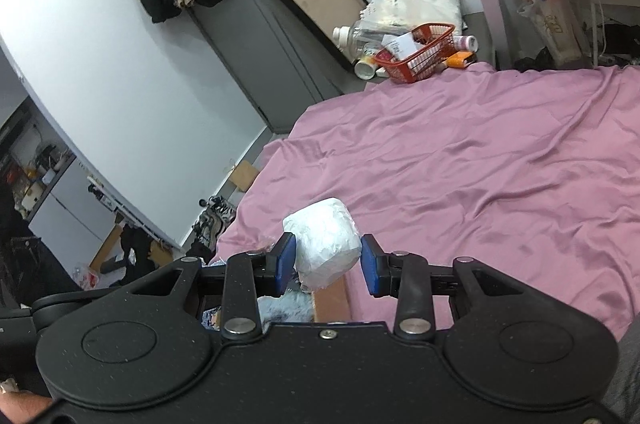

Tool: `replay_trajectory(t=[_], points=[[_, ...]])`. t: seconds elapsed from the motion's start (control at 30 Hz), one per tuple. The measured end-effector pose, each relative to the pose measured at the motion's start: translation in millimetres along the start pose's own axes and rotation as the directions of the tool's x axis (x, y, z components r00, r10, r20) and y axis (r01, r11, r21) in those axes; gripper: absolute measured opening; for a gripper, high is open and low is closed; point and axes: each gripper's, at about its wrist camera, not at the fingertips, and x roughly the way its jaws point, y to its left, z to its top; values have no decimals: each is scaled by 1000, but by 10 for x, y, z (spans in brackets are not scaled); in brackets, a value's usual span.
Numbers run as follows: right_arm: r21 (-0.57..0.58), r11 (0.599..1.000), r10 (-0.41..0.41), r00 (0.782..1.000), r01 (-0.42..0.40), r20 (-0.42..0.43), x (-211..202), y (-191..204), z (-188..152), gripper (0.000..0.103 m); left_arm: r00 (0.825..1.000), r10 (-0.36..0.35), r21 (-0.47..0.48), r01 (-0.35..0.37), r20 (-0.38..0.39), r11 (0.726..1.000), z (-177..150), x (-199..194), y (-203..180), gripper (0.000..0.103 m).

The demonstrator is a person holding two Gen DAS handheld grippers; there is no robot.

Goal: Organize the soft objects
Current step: 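Carry the knit cloth with the left tool over the box while the right tool carries the white item, then open the left tool to drop the knit cloth while the right tool releases the white item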

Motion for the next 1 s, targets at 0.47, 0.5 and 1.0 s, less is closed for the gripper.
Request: replay_trajectory(t=[0.47,0.5,1.0], points=[[-49,998,31,997,-35,-71,251,387,-220,35,997,54,-67,-58,-53,996,-49,120,548,40],[-48,998,35,996,-39,-80,276,403,-234,35,996,61,-68,-65,-61,996,-40,137,572,42],[-4,992,126,977,-129,-173,492,475,-334,39,994,96,-67,-100,-56,993,97,75,642,53]])
